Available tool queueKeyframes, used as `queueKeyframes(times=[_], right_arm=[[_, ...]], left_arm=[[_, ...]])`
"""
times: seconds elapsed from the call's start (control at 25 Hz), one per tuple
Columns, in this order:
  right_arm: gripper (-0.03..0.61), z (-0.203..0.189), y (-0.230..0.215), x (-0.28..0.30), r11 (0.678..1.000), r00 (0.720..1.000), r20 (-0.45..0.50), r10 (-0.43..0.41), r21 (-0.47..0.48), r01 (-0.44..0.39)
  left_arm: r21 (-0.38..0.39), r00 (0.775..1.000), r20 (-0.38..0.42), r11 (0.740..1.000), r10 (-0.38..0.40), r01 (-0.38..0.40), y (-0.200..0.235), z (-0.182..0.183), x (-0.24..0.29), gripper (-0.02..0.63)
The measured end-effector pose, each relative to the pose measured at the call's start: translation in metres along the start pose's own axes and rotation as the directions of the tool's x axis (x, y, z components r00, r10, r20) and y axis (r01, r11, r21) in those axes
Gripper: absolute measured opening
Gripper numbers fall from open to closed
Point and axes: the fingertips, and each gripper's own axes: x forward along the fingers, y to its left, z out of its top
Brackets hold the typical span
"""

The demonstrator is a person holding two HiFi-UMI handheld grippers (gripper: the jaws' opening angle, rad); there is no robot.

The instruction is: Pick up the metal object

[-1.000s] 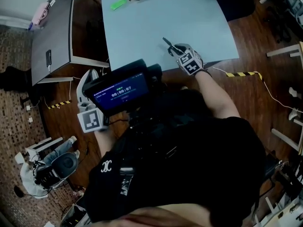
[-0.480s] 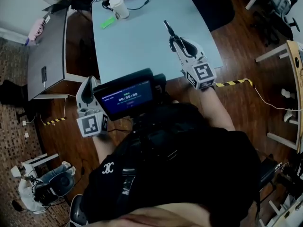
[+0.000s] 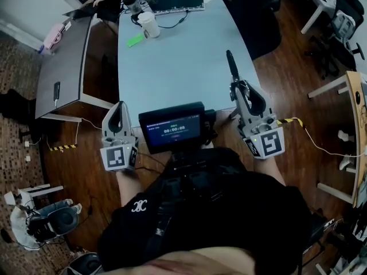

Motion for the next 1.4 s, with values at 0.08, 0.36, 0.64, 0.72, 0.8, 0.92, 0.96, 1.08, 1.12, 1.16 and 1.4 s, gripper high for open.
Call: queueKeyframes(times=[0.08, 0.36, 0.64, 0.72, 0.8, 0.92, 0.96, 1.08, 1.12, 1.16, 1.4], right_arm=[[0.072, 0.006, -0.002, 0.0, 1.0, 1.0, 0.012, 0.012, -0.004, -0.012], [0.072, 0.025, 0.031, -0.044, 0.999, 1.0, 0.015, -0.028, -0.024, 0.028], [0.072, 0.029, 0.032, -0.058, 0.999, 0.999, 0.01, -0.047, 0.018, 0.047], [0.072, 0.038, 0.061, -0.081, 0.999, 0.999, 0.013, -0.04, 0.029, 0.039], [0.072, 0.052, 0.09, -0.107, 0.998, 0.998, 0.034, -0.053, 0.023, 0.052], [0.072, 0.065, 0.137, -0.147, 0.998, 0.997, 0.045, -0.063, 0.006, 0.063], [0.072, 0.068, 0.153, -0.161, 0.998, 0.997, 0.049, -0.066, 0.002, 0.066], [0.072, 0.078, 0.197, -0.203, 0.997, 0.995, 0.059, -0.076, -0.008, 0.076], [0.072, 0.081, 0.21, -0.217, 0.996, 0.995, 0.058, -0.083, -0.009, 0.084], [0.072, 0.084, 0.221, -0.231, 0.996, 0.994, 0.054, -0.094, -0.003, 0.094], [0.072, 0.113, 0.281, -0.295, 0.99, 0.988, 0.069, -0.139, 0.03, 0.137]], left_arm=[[-0.01, 1.0, -0.004, 1.0, 0.003, -0.003, -0.001, -0.002, 0.007, 0.009], [-0.005, 0.995, 0.1, 1.0, -0.004, 0.005, 0.001, 0.013, -0.047, 0.009], [0.004, 0.994, 0.112, 1.0, -0.011, 0.01, -0.002, 0.02, -0.061, 0.009], [0.009, 0.993, 0.119, 1.0, -0.02, 0.019, -0.006, 0.018, -0.1, 0.009], [-0.005, 0.993, 0.118, 1.0, -0.026, 0.027, -0.009, 0.012, -0.144, 0.009], [-0.012, 0.992, 0.127, 0.999, -0.028, 0.03, -0.005, -0.004, -0.206, 0.009], [-0.012, 0.992, 0.125, 0.999, -0.028, 0.03, -0.004, -0.01, -0.227, 0.009], [-0.025, 0.993, 0.112, 0.999, -0.023, 0.026, -0.003, -0.023, -0.287, 0.009], [-0.029, 0.994, 0.111, 0.999, -0.023, 0.026, -0.004, -0.026, -0.305, 0.009], [-0.031, 0.993, 0.111, 0.999, -0.025, 0.029, -0.007, -0.028, -0.323, 0.009], [-0.036, 0.992, 0.108, 0.997, -0.066, 0.07, -0.021, -0.027, -0.409, 0.009]])
